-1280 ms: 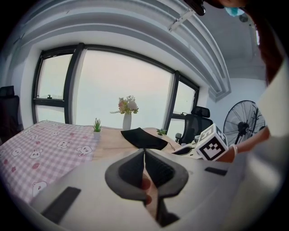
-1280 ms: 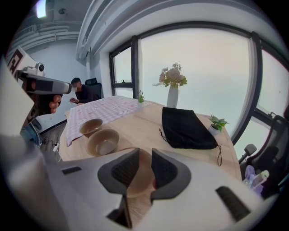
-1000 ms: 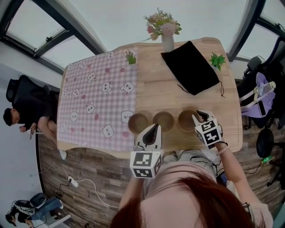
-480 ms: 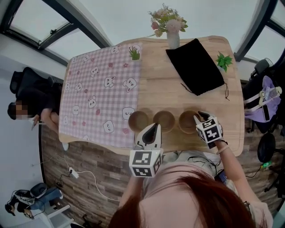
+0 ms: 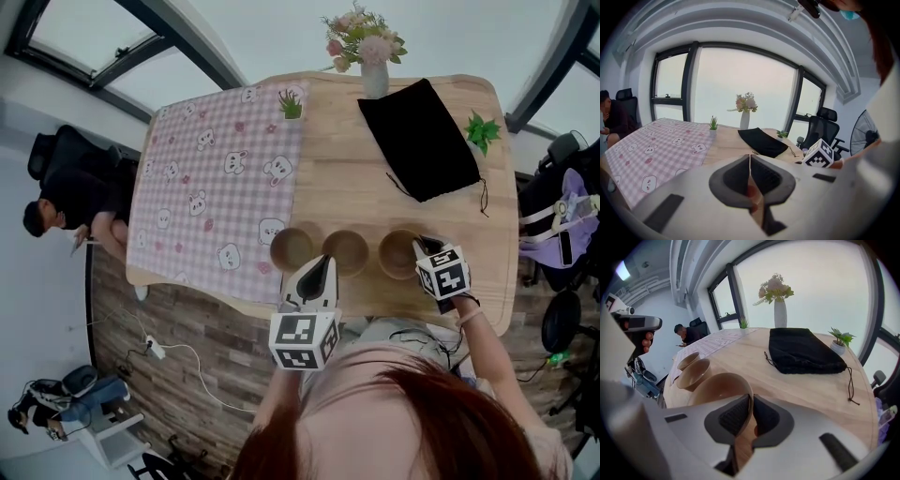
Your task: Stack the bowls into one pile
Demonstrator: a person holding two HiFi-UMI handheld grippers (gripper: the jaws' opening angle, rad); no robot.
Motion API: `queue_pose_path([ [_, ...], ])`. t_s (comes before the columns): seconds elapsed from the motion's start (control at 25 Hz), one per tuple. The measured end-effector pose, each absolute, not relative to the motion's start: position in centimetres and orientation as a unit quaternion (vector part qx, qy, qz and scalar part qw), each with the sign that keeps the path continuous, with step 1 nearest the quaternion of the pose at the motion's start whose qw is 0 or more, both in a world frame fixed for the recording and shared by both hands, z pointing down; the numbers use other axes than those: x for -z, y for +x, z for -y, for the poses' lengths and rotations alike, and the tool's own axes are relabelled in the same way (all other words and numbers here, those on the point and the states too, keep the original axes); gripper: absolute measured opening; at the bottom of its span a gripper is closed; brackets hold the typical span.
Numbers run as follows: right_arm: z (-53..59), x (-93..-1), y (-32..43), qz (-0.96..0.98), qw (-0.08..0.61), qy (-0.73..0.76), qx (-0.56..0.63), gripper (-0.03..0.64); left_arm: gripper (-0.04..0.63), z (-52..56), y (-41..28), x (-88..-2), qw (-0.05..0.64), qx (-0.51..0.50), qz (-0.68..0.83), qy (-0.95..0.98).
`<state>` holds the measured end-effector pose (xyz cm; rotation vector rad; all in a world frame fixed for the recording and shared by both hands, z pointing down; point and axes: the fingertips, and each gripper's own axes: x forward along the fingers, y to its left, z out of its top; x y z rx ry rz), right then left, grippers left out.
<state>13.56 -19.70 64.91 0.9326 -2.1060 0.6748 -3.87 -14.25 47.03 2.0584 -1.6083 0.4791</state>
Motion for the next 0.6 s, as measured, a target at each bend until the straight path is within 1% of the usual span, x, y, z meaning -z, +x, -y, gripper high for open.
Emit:
queue_pose_path([
  [0.6, 19.6, -62.7, 13.2, 0.803, 0.297, 0.41, -0.314, 0.015, 0.012, 14.6, -7.1, -46.2, 0.23, -0.163, 0.593, 0.754],
])
